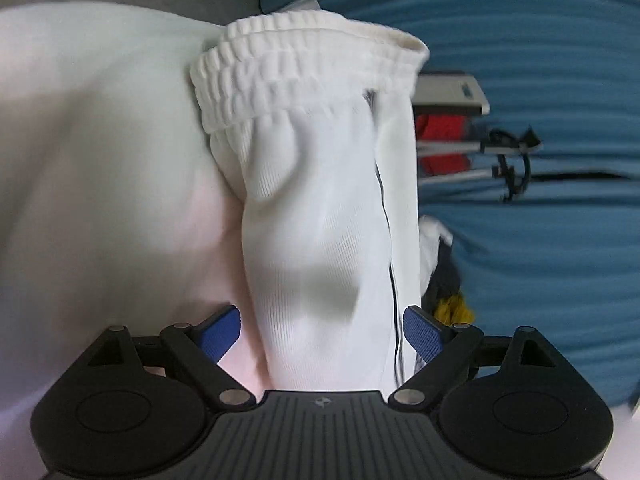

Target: Fold clothes

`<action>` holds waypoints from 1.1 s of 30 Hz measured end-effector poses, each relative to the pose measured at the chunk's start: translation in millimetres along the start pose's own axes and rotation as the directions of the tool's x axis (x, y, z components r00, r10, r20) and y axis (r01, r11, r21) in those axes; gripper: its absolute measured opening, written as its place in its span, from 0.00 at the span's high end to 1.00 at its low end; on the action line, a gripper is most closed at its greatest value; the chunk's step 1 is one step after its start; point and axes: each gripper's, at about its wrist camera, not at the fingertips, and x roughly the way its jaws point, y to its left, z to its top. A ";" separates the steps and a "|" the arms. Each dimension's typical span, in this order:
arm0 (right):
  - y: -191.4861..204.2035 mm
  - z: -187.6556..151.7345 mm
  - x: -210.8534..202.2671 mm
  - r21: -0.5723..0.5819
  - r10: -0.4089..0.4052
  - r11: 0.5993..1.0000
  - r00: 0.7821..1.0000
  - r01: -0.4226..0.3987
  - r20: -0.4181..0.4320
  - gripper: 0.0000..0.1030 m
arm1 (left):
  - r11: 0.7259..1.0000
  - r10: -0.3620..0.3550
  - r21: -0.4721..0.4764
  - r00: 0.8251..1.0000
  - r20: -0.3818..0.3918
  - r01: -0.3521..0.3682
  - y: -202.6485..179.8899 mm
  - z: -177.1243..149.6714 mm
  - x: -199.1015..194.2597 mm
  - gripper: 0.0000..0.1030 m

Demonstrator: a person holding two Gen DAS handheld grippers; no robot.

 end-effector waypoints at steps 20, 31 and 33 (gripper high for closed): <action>54.4 2.7 28.6 -0.162 0.043 0.986 0.995 -0.028 0.090 0.88 | 0.952 -0.193 0.276 0.961 0.197 0.135 -46.2 12.7 -17.2 0.89; 21.5 -12.9 -65.5 -0.051 -0.039 0.998 0.999 0.040 0.024 0.89 | 0.933 -0.067 0.359 0.990 0.122 0.019 -43.8 2.2 -115.0 0.89; 17.2 -16.9 -84.8 -0.037 -0.049 0.998 0.999 0.050 0.018 0.89 | 0.928 -0.042 0.372 0.994 0.101 0.002 -42.0 -0.1 -138.6 0.89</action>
